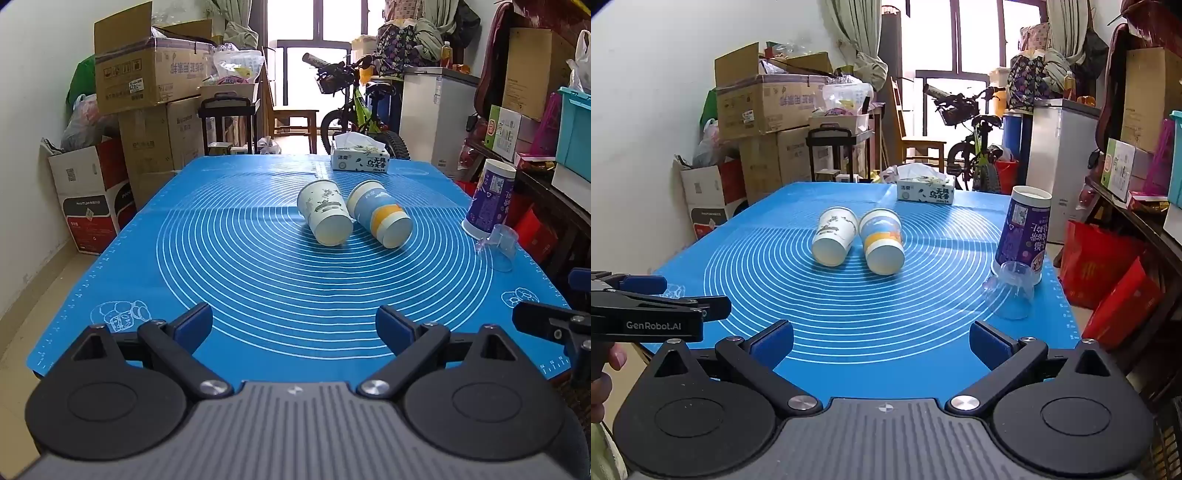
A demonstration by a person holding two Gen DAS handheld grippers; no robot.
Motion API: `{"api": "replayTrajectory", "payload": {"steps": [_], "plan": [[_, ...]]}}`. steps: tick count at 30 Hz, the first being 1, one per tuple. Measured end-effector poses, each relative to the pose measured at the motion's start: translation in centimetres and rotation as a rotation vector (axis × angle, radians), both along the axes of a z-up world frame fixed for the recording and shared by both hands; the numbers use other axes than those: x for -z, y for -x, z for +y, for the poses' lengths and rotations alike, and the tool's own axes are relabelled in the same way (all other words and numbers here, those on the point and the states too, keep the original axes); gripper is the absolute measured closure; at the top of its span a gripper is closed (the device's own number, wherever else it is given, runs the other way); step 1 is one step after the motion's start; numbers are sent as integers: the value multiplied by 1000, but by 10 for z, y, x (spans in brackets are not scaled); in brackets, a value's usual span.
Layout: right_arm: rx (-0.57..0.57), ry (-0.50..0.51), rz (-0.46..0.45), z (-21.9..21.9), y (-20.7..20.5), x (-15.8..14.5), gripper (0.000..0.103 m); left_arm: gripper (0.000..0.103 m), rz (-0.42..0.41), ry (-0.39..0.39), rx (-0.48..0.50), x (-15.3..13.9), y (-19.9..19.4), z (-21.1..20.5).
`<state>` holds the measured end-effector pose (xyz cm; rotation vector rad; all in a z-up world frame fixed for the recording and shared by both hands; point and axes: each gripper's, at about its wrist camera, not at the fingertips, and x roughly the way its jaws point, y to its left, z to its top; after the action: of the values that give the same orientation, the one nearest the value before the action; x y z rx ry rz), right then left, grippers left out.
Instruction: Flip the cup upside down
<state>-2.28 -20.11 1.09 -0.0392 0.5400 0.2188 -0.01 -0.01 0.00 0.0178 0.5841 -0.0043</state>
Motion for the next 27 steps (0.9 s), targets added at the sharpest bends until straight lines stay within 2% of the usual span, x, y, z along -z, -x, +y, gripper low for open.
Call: {"api": "replayTrajectory", "payload": {"steps": [27], "plan": [[-1, 4, -7, 6, -1, 0, 0, 9, 8, -2, -1, 1, -2, 0]]}}
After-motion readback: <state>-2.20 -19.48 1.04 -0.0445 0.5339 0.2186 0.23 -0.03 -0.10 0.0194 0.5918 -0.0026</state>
